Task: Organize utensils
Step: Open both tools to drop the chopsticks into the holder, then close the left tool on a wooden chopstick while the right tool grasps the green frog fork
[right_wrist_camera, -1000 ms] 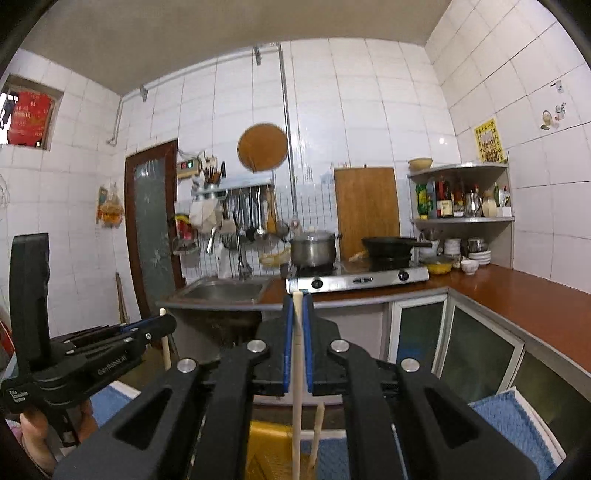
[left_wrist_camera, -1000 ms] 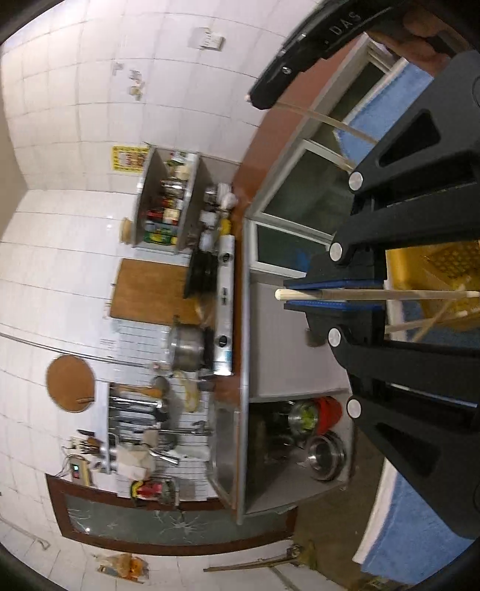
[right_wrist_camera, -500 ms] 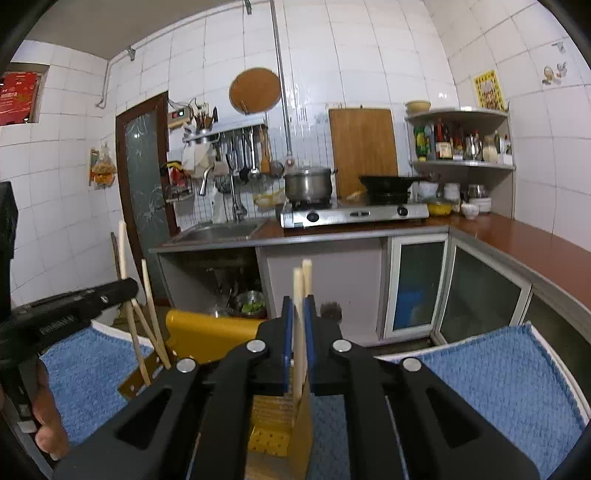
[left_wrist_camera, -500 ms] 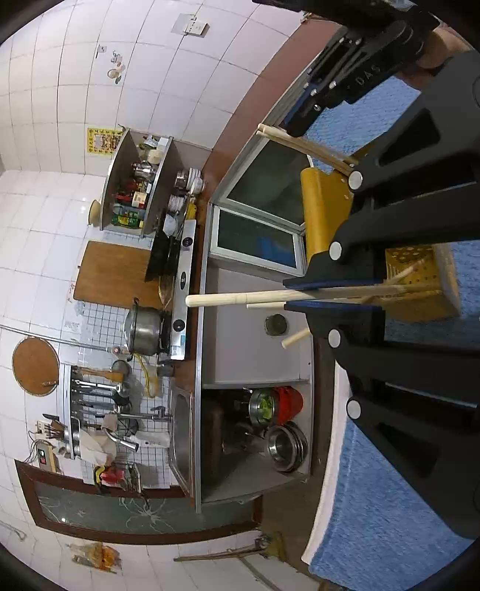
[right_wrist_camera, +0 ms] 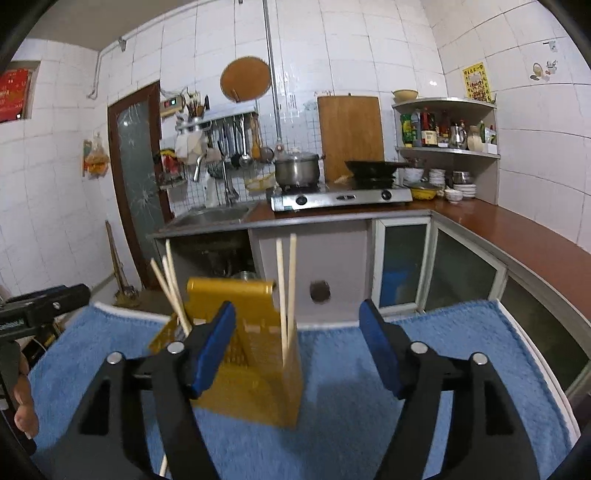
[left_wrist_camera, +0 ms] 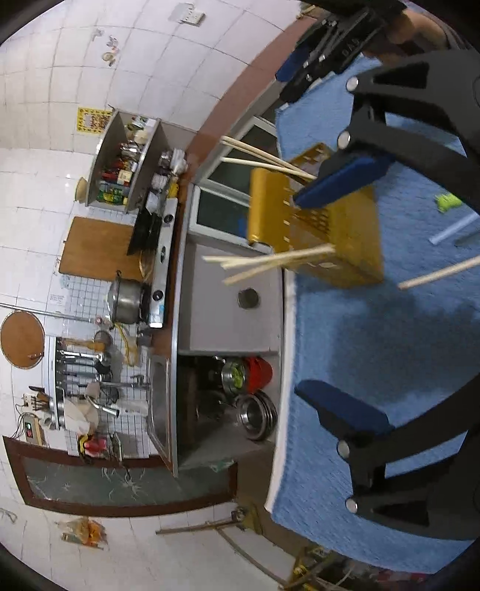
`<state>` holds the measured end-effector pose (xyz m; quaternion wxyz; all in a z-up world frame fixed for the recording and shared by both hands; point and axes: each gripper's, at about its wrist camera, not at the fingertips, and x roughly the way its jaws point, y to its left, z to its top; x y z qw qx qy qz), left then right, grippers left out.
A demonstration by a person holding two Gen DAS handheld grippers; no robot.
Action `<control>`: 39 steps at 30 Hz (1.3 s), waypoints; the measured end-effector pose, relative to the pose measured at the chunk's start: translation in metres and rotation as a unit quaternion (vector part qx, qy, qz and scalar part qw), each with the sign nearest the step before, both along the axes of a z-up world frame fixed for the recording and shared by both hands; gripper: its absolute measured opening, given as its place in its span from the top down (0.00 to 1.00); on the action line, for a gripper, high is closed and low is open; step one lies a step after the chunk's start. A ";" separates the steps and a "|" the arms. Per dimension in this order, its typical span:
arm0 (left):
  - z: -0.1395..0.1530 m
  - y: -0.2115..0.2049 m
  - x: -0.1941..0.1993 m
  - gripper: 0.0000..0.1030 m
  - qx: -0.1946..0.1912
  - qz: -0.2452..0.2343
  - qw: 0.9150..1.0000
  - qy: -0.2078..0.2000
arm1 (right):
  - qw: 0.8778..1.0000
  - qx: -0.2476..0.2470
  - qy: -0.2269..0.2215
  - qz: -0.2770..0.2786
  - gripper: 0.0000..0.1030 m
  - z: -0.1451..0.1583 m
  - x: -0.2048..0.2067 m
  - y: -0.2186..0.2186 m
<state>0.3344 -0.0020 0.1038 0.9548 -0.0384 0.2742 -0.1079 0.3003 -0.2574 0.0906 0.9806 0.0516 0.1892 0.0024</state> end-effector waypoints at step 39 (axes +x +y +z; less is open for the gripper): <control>-0.160 -0.036 0.016 0.52 0.027 -0.025 0.979 0.199 | 0.975 0.013 0.219 0.047 0.46 -0.154 -0.035 0.066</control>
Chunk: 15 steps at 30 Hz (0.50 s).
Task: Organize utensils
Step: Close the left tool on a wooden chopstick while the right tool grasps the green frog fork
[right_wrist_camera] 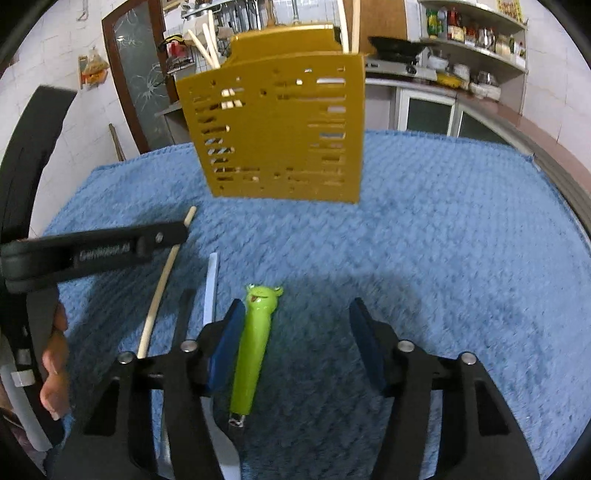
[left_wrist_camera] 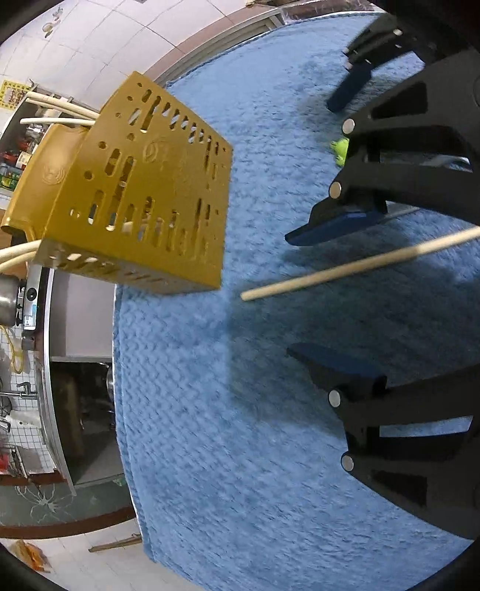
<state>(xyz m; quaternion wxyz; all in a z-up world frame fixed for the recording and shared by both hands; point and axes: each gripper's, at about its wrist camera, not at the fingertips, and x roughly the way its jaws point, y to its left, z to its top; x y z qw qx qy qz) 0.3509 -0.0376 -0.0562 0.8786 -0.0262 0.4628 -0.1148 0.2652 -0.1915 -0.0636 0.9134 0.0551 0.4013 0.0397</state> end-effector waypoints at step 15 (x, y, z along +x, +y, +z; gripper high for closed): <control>-0.007 -0.020 0.029 0.86 0.025 -0.009 0.999 0.028 | 1.000 0.003 0.018 0.013 0.79 -0.003 0.007 0.012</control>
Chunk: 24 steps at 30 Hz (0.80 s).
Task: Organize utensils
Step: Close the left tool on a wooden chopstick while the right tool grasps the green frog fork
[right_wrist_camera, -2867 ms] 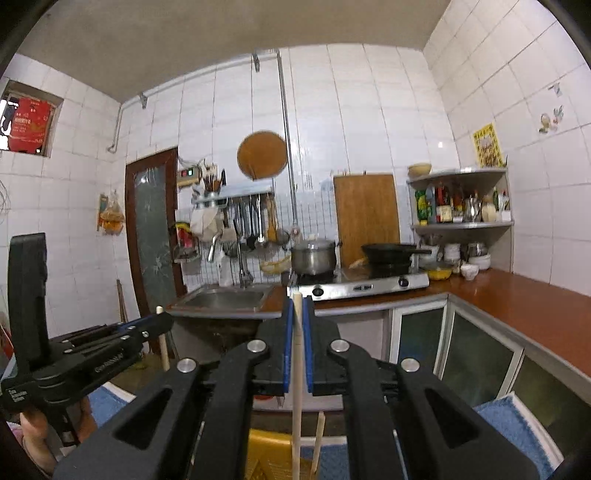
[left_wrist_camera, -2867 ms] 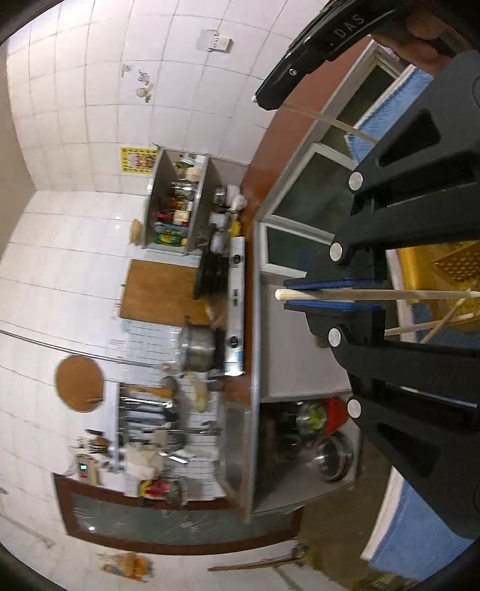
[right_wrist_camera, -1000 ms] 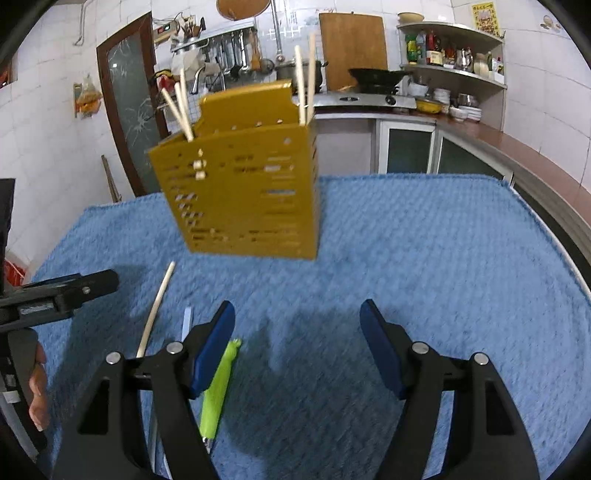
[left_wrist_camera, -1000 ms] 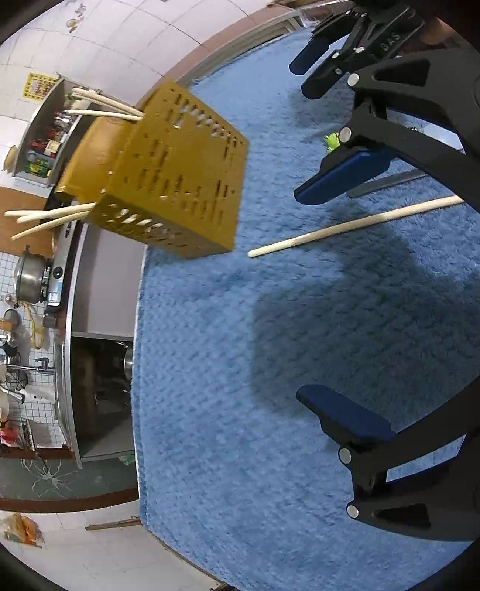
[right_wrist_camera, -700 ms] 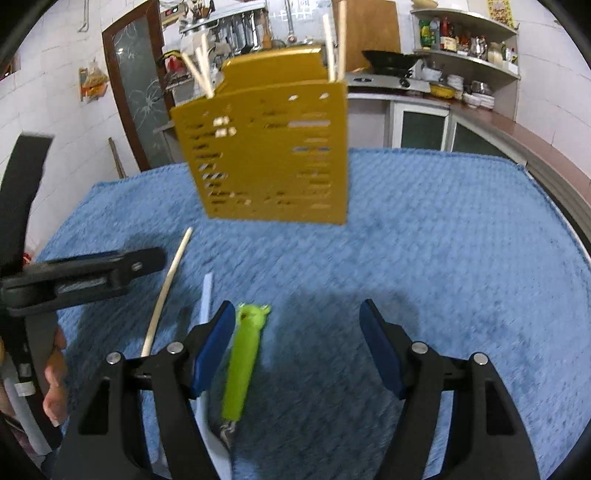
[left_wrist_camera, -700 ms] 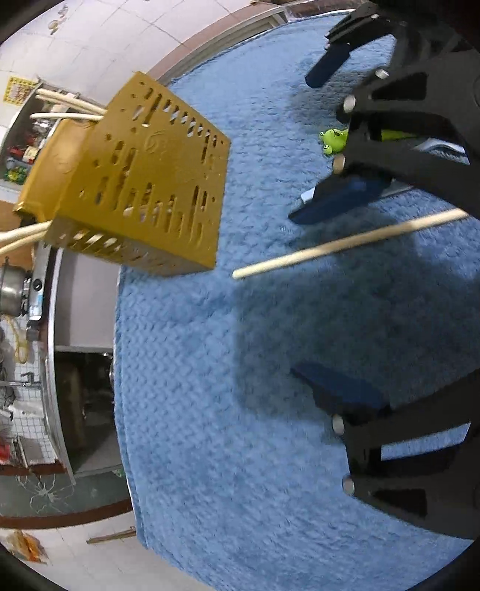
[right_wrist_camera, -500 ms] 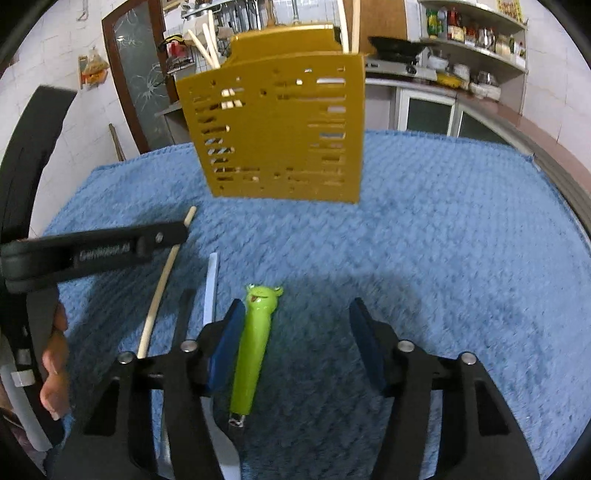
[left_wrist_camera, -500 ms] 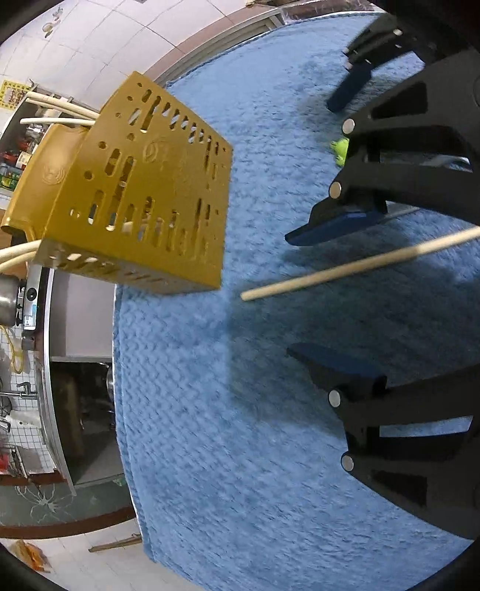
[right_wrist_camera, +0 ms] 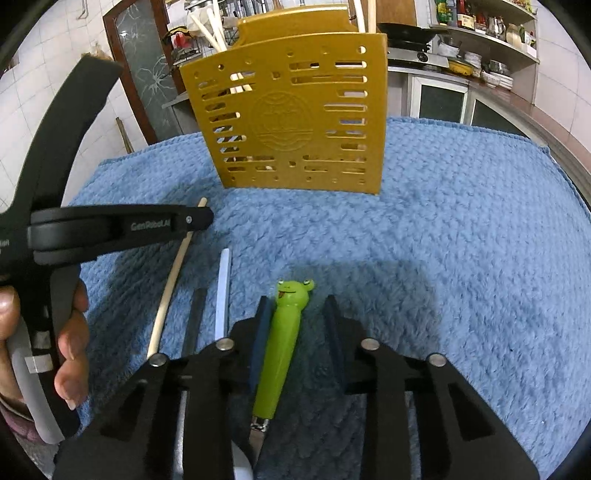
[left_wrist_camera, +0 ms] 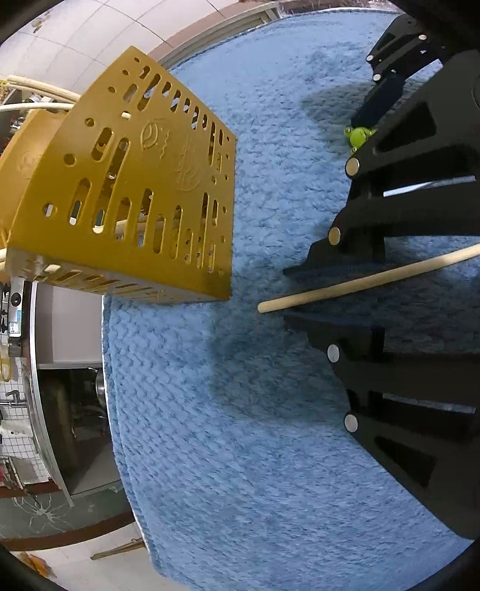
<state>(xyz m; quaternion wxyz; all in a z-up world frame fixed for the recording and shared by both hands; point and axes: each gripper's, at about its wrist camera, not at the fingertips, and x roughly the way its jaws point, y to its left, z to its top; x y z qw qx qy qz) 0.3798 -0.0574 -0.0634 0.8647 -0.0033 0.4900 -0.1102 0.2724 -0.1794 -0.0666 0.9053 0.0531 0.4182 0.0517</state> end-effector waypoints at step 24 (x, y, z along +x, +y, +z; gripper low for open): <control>0.037 0.040 -0.042 0.96 -0.039 0.004 0.998 -0.039 | 0.999 0.026 -0.032 -0.029 0.85 0.022 -0.005 -0.047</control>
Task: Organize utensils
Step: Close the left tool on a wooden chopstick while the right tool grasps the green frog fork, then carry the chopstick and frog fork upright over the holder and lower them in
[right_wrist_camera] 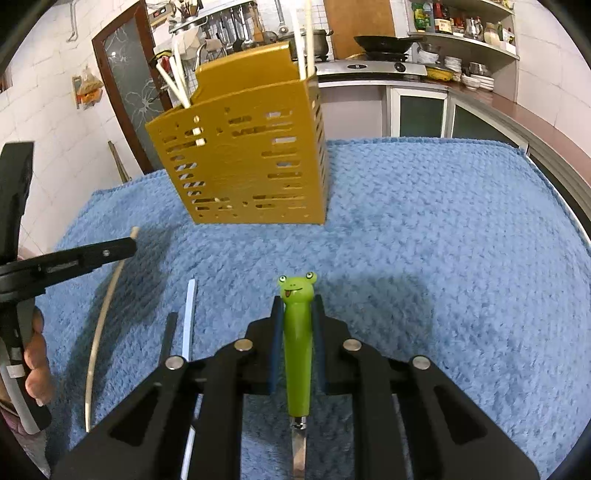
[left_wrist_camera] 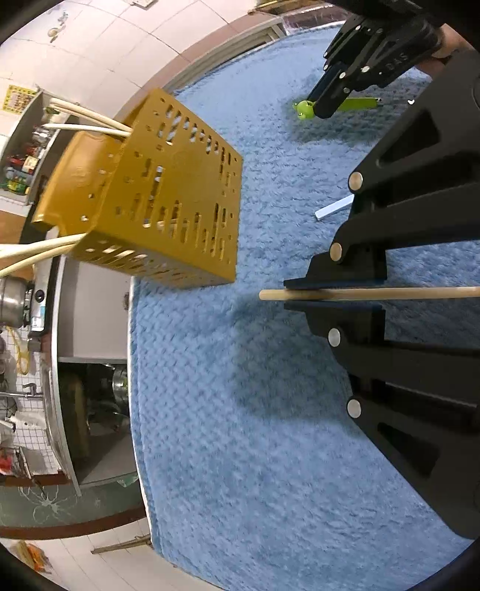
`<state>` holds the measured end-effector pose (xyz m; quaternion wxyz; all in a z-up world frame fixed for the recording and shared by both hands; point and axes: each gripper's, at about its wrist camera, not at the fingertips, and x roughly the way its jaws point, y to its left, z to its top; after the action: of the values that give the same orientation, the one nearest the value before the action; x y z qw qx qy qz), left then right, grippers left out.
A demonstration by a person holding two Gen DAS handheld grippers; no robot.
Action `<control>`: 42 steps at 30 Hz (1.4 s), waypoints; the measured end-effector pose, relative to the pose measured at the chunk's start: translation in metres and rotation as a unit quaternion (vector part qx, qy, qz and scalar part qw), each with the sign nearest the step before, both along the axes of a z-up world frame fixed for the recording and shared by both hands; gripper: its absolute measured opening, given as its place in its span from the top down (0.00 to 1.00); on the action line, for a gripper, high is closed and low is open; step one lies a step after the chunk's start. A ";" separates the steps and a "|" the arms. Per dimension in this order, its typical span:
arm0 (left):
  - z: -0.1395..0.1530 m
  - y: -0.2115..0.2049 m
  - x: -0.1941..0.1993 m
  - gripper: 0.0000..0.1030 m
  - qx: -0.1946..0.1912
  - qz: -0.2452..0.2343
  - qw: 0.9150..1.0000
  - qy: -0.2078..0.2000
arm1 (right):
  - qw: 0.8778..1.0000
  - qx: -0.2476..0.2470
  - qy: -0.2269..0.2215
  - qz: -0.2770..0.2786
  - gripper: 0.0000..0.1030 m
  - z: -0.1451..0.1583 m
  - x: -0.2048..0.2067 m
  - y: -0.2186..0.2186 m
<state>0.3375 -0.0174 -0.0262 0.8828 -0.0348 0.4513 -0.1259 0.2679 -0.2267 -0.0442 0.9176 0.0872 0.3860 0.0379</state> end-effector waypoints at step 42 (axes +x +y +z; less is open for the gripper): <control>0.106 0.003 -0.056 0.96 -0.017 -0.035 0.989 -0.139 | 0.991 0.007 -0.130 -0.013 0.85 0.095 -0.027 -0.026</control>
<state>0.2810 -0.0147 0.0800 0.9313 -0.0156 0.3226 -0.1682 0.2404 -0.2530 0.0511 0.9597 0.0930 0.2621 0.0398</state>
